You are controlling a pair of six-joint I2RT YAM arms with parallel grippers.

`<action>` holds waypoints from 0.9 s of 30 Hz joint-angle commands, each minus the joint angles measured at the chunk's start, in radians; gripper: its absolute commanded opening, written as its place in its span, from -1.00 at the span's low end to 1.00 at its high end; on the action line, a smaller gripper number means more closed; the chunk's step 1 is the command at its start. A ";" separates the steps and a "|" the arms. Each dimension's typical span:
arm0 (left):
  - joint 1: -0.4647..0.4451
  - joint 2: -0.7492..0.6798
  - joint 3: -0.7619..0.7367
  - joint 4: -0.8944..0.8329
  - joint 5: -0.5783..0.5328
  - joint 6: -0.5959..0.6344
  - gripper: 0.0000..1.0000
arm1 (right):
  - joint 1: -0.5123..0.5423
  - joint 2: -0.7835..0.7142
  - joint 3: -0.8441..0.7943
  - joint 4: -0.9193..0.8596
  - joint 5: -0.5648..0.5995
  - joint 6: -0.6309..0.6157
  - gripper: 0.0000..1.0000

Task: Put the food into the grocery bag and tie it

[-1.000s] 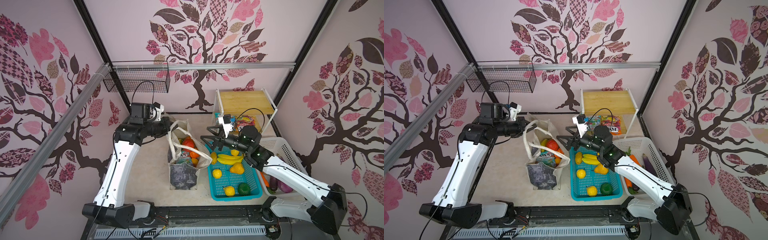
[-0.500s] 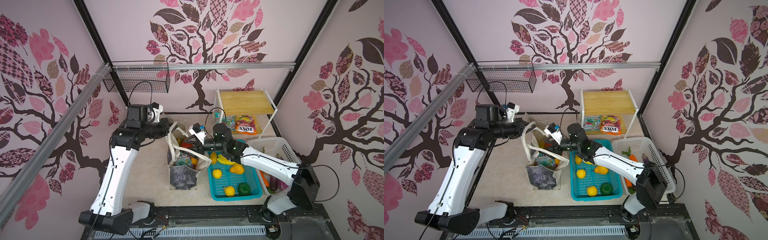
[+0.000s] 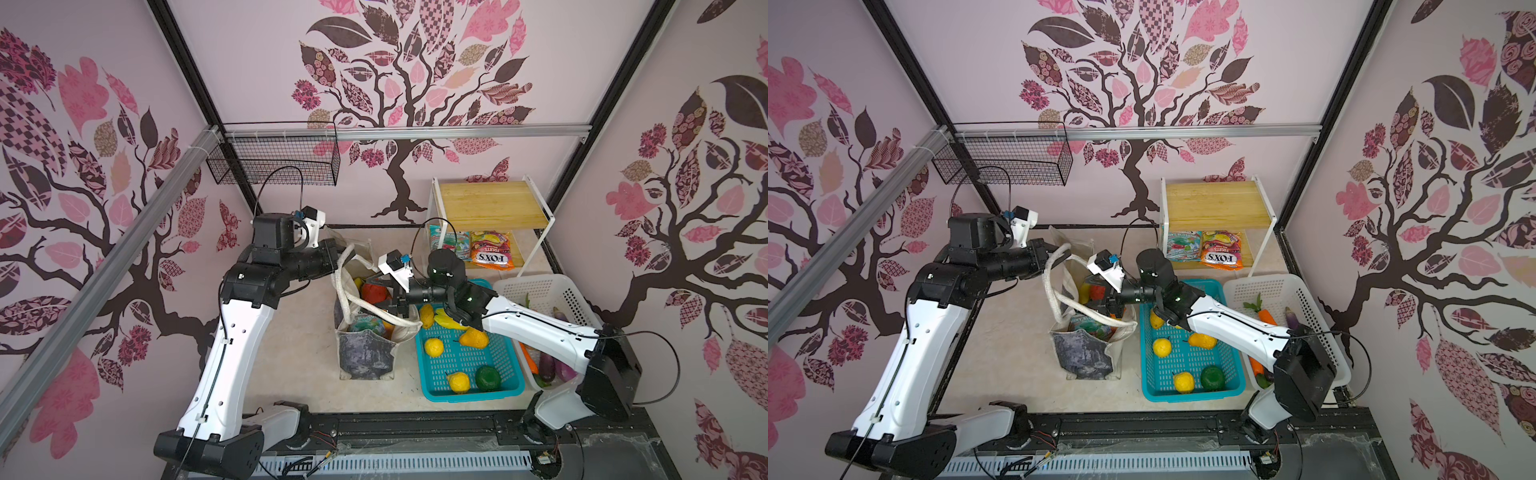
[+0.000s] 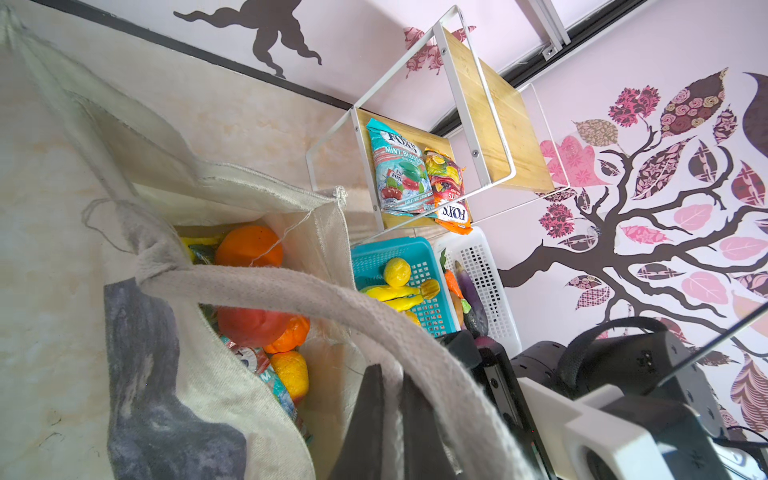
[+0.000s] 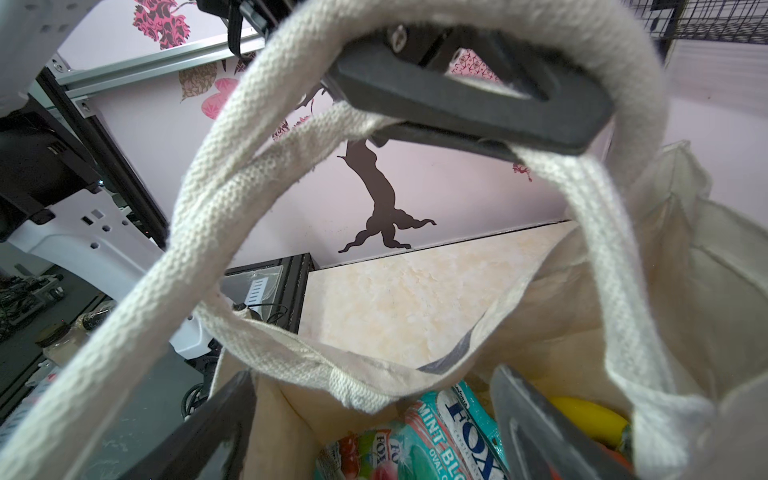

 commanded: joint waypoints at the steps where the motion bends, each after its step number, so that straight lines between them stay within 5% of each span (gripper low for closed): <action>1: 0.003 -0.033 -0.022 0.089 0.049 0.001 -1.00 | 0.004 -0.037 0.014 0.041 -0.041 -0.021 0.77; 7: 0.005 -0.041 -0.043 0.128 0.078 -0.013 -1.00 | 0.039 0.054 0.094 0.030 -0.124 -0.009 0.57; 27: 0.005 -0.084 -0.125 0.218 0.090 -0.018 -1.00 | 0.115 0.166 0.149 0.230 -0.233 0.103 0.48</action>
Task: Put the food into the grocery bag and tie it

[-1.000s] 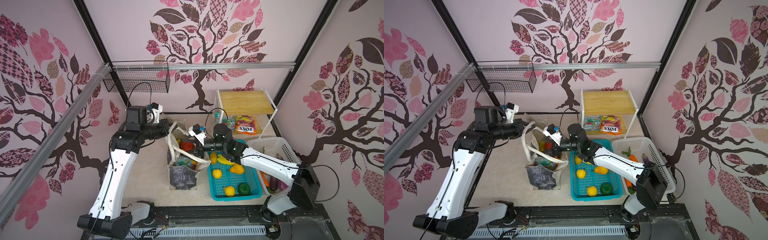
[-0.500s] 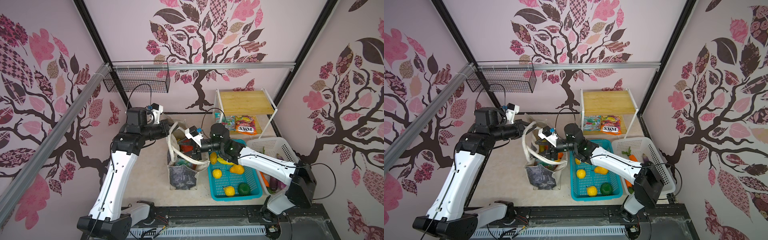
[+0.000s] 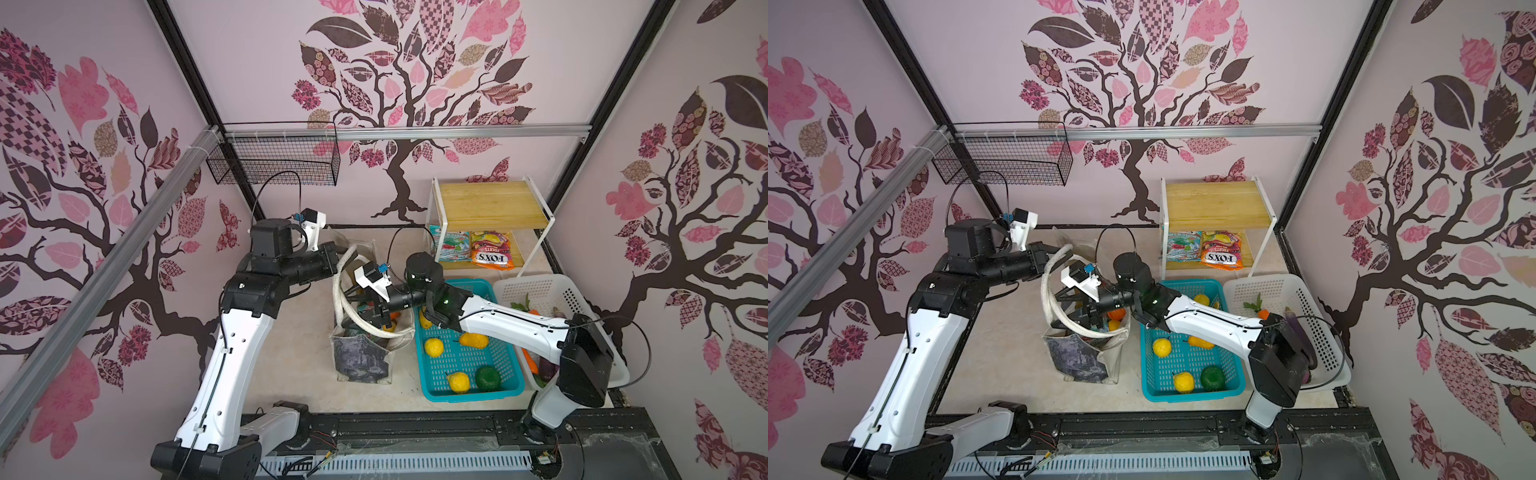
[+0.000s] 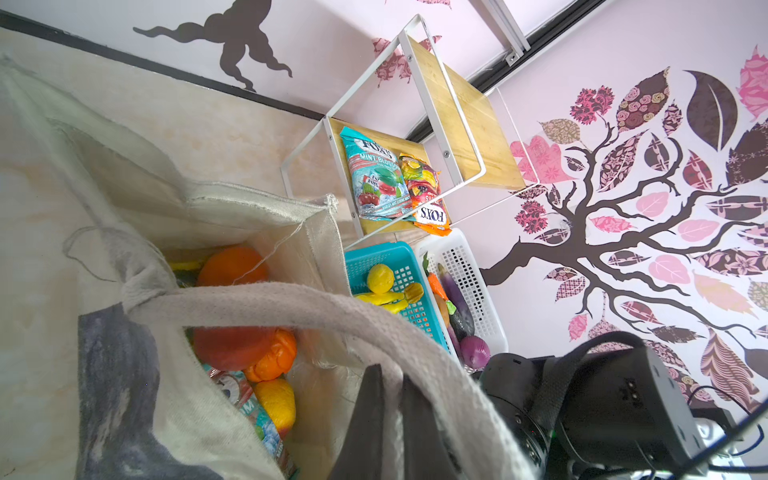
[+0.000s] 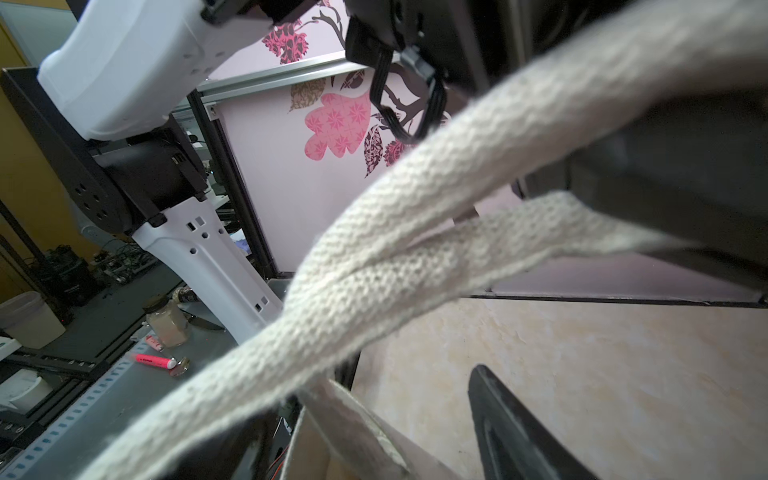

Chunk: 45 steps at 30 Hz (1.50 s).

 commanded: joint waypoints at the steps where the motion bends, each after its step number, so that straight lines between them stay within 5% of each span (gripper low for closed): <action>1: 0.003 -0.029 -0.025 0.091 0.022 0.001 -1.00 | 0.011 0.018 0.042 0.081 -0.064 0.063 0.47; 17: 0.004 -0.029 -0.067 0.129 0.007 -0.011 -1.00 | 0.036 0.076 0.061 0.236 -0.017 0.196 -0.17; 21: 0.005 -0.038 -0.074 0.128 0.000 -0.011 -1.00 | 0.035 0.073 0.050 0.239 0.016 0.204 -0.89; 24: 0.005 -0.048 -0.066 0.085 -0.056 -0.001 -1.00 | 0.036 0.024 0.004 0.188 0.071 0.167 -1.00; 27: 0.006 -0.042 -0.002 -0.098 -0.345 -0.002 -1.00 | 0.036 -0.061 -0.026 -0.022 0.262 0.083 -1.00; 32: 0.025 -0.064 0.020 -0.174 -0.503 0.005 -1.00 | 0.036 -0.150 0.020 -0.434 0.697 -0.030 -1.00; 40: 0.339 -0.074 0.097 -0.208 -0.362 -0.022 -1.00 | 0.029 -0.168 0.052 -0.631 0.933 0.049 -1.00; 45: 0.373 -0.046 0.192 -0.232 -0.353 -0.026 -1.00 | 0.004 -0.151 0.124 -0.726 1.038 0.085 -1.00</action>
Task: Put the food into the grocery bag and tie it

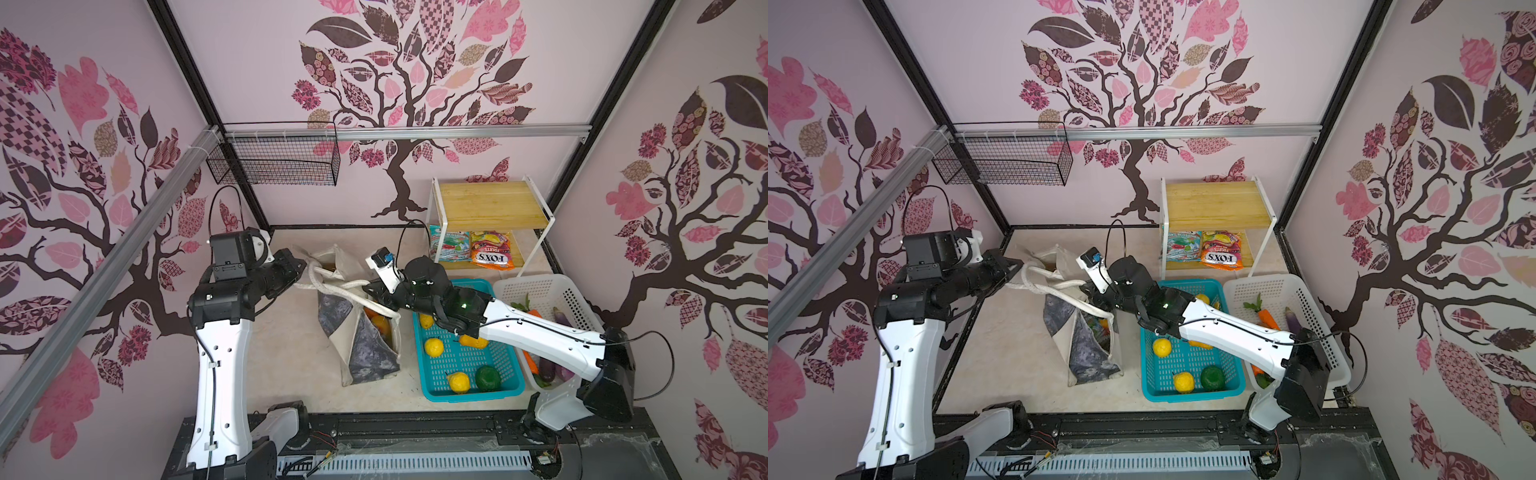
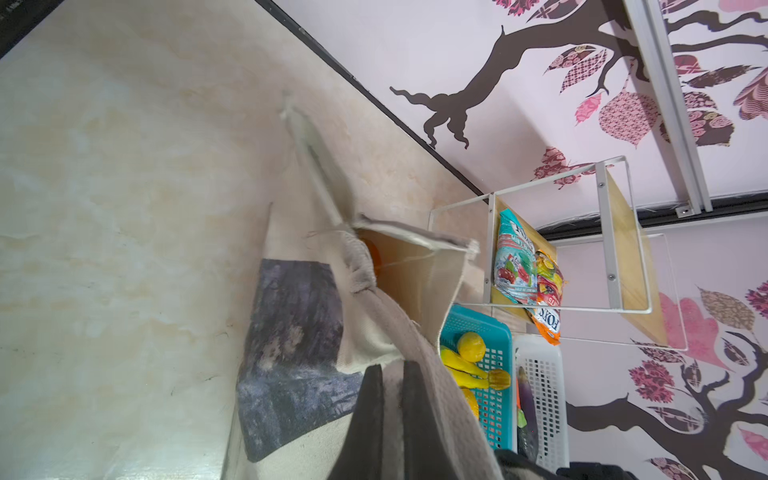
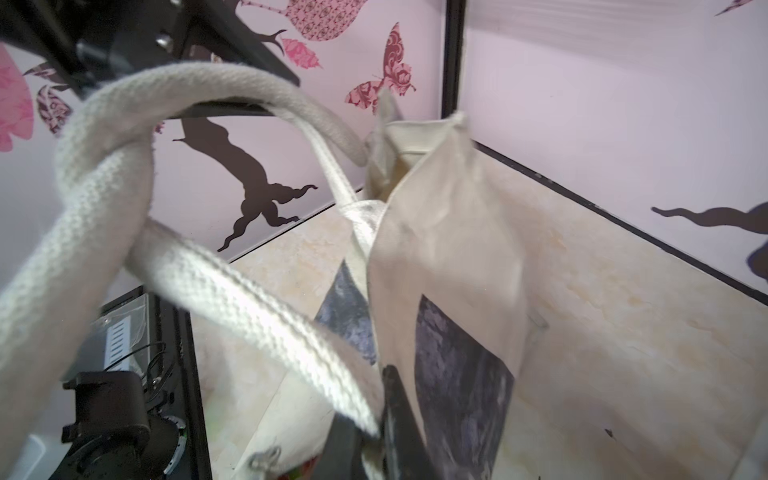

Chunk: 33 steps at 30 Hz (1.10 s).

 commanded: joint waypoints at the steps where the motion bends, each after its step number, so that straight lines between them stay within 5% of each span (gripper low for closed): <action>1: 0.056 0.008 0.118 0.078 -0.113 0.021 -1.00 | -0.059 -0.015 0.043 -0.202 0.175 0.048 -1.00; 4: 0.055 0.043 0.159 0.068 -0.152 0.028 -1.00 | -0.099 -0.024 0.038 -0.223 0.238 0.075 -1.00; 8: 0.062 0.075 0.204 0.058 -0.207 0.041 -1.00 | -0.212 -0.079 -0.097 -0.161 0.174 0.174 -1.00; 17: 0.071 0.063 0.171 0.076 -0.293 0.051 -1.00 | -0.286 -0.158 -0.352 0.010 0.168 0.242 -1.00; 20: 0.071 0.032 0.071 0.169 -0.196 0.018 -1.00 | -0.275 -0.124 -0.295 0.054 0.059 0.194 -1.00; 23: 0.068 0.005 -0.022 0.245 -0.091 -0.002 -1.00 | -0.231 -0.042 -0.137 -0.003 0.071 0.115 -1.00; 27: 0.034 -0.010 -0.094 0.267 -0.083 0.017 -1.00 | -0.124 0.053 0.044 -0.032 0.167 -0.084 -1.00; 33: -0.011 -0.007 -0.130 0.264 -0.085 0.055 -1.00 | -0.064 0.171 0.234 -0.107 0.159 -0.270 -1.00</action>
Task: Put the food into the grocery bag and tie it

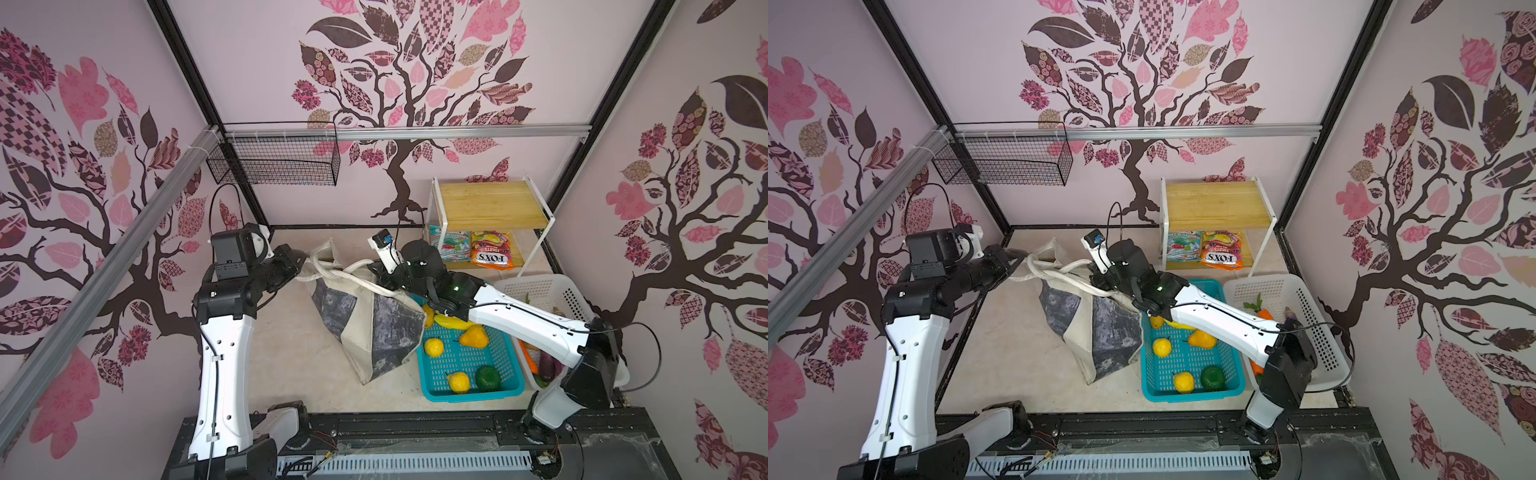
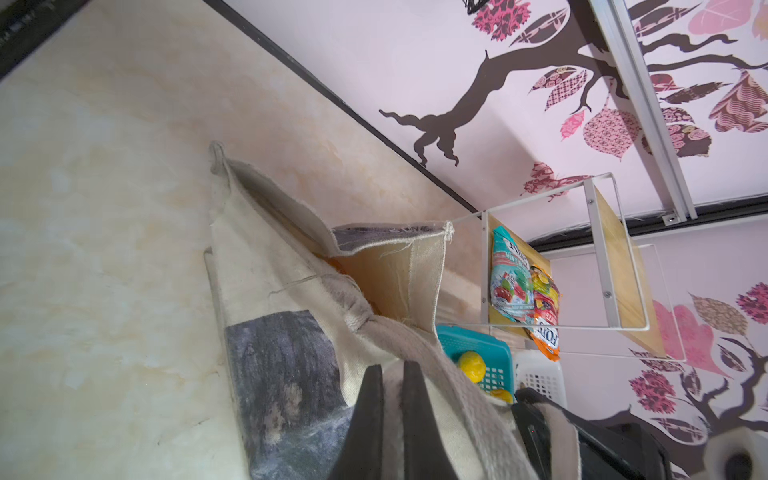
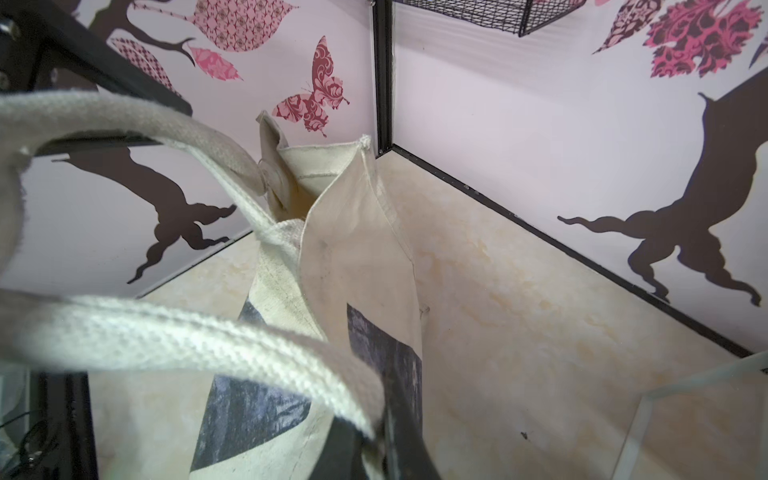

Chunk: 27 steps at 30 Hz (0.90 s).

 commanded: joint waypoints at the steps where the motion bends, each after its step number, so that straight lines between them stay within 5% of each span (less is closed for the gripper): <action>1: -0.009 -0.017 -0.038 0.102 -0.065 0.038 -1.00 | 0.000 0.053 0.100 -0.079 0.056 -0.161 -1.00; 6: -0.017 -0.006 -0.049 0.093 -0.139 0.043 -1.00 | 0.010 0.118 0.260 -0.106 -0.047 -0.135 -1.00; 10: 0.053 -0.057 -0.069 0.073 -0.236 0.028 -1.00 | -0.041 0.148 0.338 -0.176 -0.008 0.064 -1.00; 13: 0.117 -0.076 -0.085 0.057 -0.225 0.020 -1.00 | -0.138 0.100 0.234 -0.158 -0.005 0.290 -1.00; 16: 0.139 -0.099 -0.099 0.043 -0.273 0.022 -1.00 | -0.186 0.010 0.053 -0.111 0.077 0.383 -1.00; 22: 0.188 -0.054 -0.015 0.017 -0.264 0.013 -1.00 | -0.269 -0.105 -0.254 -0.052 0.106 0.422 -1.00; 27: 0.188 -0.033 0.052 0.029 -0.260 -0.005 -1.00 | -0.304 -0.164 -0.387 -0.051 0.219 0.331 -1.00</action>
